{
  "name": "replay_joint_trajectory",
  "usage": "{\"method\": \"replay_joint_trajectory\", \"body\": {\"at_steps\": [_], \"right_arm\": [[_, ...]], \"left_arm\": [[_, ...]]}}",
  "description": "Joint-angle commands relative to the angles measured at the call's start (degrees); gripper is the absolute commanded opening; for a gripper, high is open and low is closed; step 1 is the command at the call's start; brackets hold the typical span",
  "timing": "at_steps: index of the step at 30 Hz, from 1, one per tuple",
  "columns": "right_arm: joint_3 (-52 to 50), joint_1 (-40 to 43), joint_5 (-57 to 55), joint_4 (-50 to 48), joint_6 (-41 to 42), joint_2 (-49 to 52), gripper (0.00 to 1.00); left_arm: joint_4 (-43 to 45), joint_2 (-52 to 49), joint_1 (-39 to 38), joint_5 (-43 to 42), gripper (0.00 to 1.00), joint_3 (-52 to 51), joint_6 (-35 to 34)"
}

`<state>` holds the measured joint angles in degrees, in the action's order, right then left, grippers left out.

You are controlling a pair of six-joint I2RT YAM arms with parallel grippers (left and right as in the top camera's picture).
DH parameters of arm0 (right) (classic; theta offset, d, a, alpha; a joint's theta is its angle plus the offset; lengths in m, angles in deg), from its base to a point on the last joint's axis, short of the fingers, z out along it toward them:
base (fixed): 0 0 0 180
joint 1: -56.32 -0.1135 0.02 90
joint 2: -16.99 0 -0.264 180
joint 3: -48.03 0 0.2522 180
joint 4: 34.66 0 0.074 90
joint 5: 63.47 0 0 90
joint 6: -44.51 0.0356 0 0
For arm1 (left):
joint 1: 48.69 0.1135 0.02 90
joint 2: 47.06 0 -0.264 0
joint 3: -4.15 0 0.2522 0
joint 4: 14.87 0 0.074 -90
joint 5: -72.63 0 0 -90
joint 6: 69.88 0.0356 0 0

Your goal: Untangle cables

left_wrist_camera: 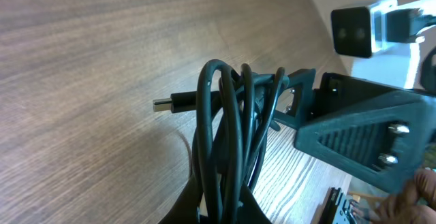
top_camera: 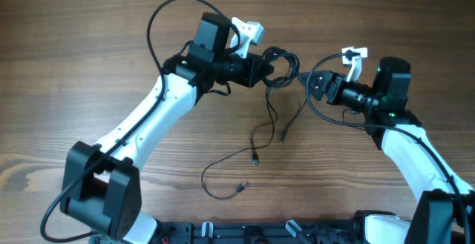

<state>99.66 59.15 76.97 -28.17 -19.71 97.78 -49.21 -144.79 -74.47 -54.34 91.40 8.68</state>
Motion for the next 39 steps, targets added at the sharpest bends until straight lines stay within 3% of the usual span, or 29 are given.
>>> {"method": "replay_joint_trajectory", "body": {"at_steps": [1,7,10,13,14,20,25,30,39], "right_arm": [[0.0,-0.6,-2.2,0.0,-4.5,0.5,0.81],[0.0,-6.7,-2.2,-3.2,-9.0,0.5,0.81],[0.0,-9.4,-2.2,-3.7,-9.5,0.5,0.76],[0.0,-9.9,-4.6,-1.8,-8.5,0.5,0.77],[0.0,-9.9,-6.3,-0.6,-7.2,0.5,0.83],[0.0,-9.8,-7.9,1.7,-2.0,0.5,0.86],[0.0,-13.6,-4.3,-1.3,-10.8,0.5,0.86],[0.0,-16.5,-15.8,-2.5,-12.1,0.5,0.86],[0.0,-17.9,-15.4,-3.1,-12.3,0.5,0.72]], "left_arm": [[0.2,3.3,1.4,-2.1,0.04,0.3,1.9],[1.4,3.6,0.2,-2.2,0.04,0.3,-1.4],[2.0,3.6,0.5,-0.3,0.04,0.3,-3.3],[1.9,3.6,1.4,7.2,0.04,0.3,-10.6],[1.9,3.6,2.0,10.1,0.04,0.3,-14.2],[1.9,3.6,3.5,18.6,0.04,0.3,-31.9],[2.0,3.6,2.6,19.6,0.04,0.3,-42.5],[2.0,3.6,1.2,14.8,0.04,0.3,-43.0],[6.9,3.6,1.3,6.1,0.04,0.3,-45.4]]}}
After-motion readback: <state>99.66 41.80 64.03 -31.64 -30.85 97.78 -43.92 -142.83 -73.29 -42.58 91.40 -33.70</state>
